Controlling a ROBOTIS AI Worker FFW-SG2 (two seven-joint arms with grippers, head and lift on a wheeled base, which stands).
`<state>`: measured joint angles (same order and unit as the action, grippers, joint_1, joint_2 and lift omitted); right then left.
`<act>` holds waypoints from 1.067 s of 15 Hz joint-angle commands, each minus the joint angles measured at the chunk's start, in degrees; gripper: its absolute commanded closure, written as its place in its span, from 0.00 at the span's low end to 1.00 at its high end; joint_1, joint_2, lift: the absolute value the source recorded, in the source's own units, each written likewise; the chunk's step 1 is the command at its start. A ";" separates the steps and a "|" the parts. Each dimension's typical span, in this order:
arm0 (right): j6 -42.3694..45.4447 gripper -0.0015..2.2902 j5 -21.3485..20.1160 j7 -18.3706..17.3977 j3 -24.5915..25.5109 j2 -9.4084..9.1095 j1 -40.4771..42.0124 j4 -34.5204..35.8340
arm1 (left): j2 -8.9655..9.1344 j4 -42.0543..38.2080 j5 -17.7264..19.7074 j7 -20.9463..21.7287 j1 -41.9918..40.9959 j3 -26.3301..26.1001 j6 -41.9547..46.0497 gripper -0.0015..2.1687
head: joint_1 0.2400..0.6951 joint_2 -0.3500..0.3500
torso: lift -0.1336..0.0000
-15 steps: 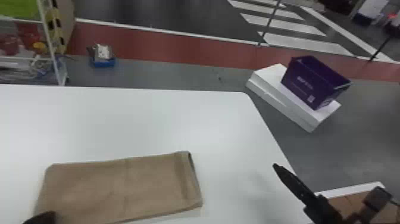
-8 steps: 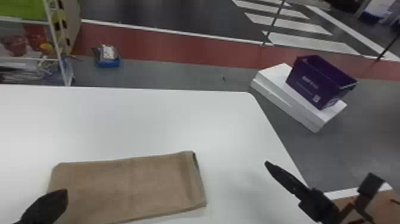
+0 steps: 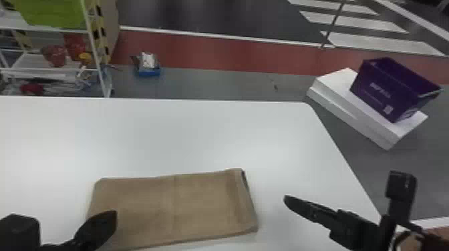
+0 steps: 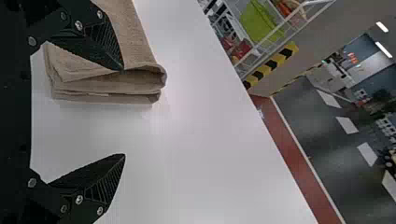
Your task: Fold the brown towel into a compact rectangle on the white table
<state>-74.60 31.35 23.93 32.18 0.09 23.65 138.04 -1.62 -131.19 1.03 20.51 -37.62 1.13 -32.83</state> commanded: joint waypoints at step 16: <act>-15.49 0.13 -20.45 -6.70 -20.31 -0.14 -18.12 -6.64 | 0.04 0.76 0.38 1.55 0.18 0.01 0.53 0.96 | 1.00 0.39 | 0.07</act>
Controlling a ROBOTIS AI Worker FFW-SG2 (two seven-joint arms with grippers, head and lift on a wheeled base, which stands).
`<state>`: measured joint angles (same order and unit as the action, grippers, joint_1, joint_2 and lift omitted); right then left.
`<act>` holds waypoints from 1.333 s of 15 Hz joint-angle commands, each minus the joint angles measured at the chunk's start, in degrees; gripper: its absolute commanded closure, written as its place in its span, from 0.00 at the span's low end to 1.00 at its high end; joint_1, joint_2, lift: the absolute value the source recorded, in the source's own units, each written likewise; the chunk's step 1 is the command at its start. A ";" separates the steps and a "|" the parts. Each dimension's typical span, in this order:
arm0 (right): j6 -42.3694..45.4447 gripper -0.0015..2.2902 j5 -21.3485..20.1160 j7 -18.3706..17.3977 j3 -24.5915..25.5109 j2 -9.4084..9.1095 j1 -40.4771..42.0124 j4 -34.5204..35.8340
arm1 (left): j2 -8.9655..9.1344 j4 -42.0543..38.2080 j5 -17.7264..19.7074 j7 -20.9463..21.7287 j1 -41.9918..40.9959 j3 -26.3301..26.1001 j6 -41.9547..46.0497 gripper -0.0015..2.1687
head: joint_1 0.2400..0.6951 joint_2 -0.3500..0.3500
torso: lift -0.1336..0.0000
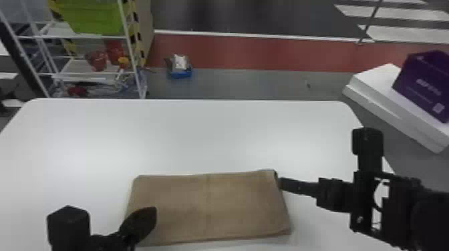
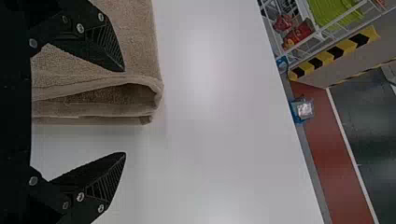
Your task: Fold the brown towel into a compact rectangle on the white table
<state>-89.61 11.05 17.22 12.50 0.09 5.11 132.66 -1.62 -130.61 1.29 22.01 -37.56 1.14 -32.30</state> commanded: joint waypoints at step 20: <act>-0.47 0.14 -4.64 -1.14 -8.72 -0.14 -3.27 -10.05 | 0.30 0.09 0.73 1.81 0.56 -0.09 -0.18 0.96 | 1.00 0.45 | 0.07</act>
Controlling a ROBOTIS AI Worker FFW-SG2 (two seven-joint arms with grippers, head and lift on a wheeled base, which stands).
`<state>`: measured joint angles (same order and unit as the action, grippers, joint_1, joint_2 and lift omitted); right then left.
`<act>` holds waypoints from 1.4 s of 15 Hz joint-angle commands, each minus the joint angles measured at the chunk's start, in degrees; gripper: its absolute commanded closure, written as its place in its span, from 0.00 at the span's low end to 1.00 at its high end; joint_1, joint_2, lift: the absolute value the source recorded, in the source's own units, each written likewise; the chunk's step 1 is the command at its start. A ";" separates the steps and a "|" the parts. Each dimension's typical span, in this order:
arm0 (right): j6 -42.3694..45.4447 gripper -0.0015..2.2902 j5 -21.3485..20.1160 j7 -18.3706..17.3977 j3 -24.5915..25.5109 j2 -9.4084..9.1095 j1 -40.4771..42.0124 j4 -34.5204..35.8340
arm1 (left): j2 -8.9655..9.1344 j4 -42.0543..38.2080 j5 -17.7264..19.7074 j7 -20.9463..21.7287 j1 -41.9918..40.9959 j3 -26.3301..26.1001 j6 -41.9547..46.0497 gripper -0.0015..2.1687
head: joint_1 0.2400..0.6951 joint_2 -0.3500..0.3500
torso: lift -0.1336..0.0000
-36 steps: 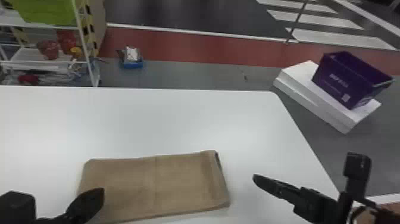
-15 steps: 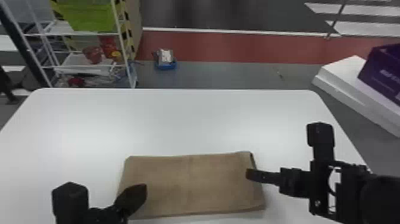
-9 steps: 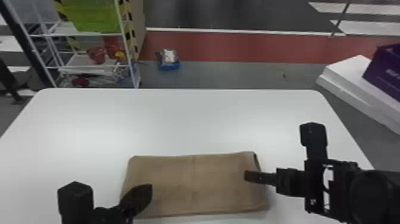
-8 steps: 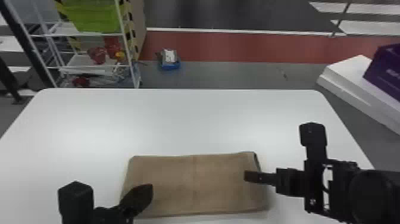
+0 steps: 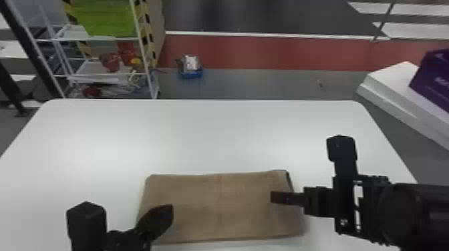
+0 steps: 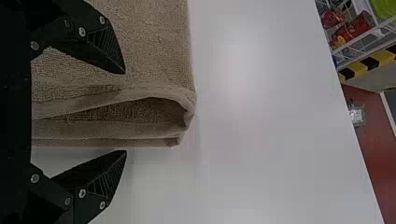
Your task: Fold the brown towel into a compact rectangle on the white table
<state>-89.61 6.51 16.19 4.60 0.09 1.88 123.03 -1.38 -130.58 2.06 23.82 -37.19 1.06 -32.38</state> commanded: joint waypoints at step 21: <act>-0.47 0.43 9.22 2.70 2.43 -0.14 3.39 7.14 | 0.06 2.26 -1.71 -0.44 2.38 -1.33 -1.86 0.96 | 1.00 0.51 | 0.07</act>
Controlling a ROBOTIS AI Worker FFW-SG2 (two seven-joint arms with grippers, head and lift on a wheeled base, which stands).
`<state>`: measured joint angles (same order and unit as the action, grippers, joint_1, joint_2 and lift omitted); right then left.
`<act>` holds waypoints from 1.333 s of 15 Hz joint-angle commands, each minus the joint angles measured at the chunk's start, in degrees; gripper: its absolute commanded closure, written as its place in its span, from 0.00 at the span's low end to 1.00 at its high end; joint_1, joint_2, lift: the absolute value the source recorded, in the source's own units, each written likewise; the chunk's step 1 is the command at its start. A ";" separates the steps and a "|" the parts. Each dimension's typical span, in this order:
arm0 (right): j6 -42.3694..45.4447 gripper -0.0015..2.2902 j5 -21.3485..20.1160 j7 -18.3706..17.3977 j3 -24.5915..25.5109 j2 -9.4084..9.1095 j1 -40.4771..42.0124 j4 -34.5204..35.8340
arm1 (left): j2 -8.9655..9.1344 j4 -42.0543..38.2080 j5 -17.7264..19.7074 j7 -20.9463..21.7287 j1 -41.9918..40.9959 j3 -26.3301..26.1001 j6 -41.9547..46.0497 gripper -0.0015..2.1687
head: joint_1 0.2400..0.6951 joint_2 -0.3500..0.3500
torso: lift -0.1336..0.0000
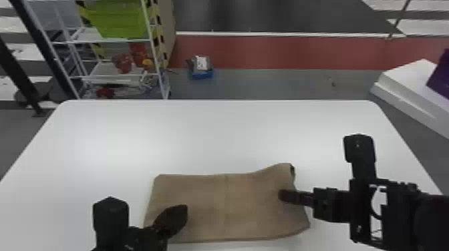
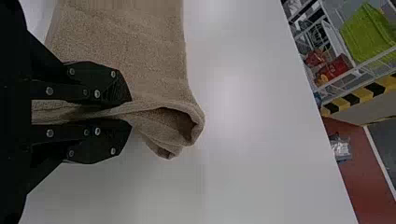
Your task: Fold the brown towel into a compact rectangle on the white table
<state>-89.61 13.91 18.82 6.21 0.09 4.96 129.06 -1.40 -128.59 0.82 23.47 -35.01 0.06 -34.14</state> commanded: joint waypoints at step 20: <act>-0.47 0.43 11.05 0.51 4.42 -0.14 0.14 9.37 | 0.00 4.13 0.42 1.67 4.87 2.22 -1.33 0.96 | 1.00 0.54 | 0.07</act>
<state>-89.61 24.96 19.33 10.82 0.09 5.14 138.35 -1.41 -127.19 1.72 25.11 -31.53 1.83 -35.42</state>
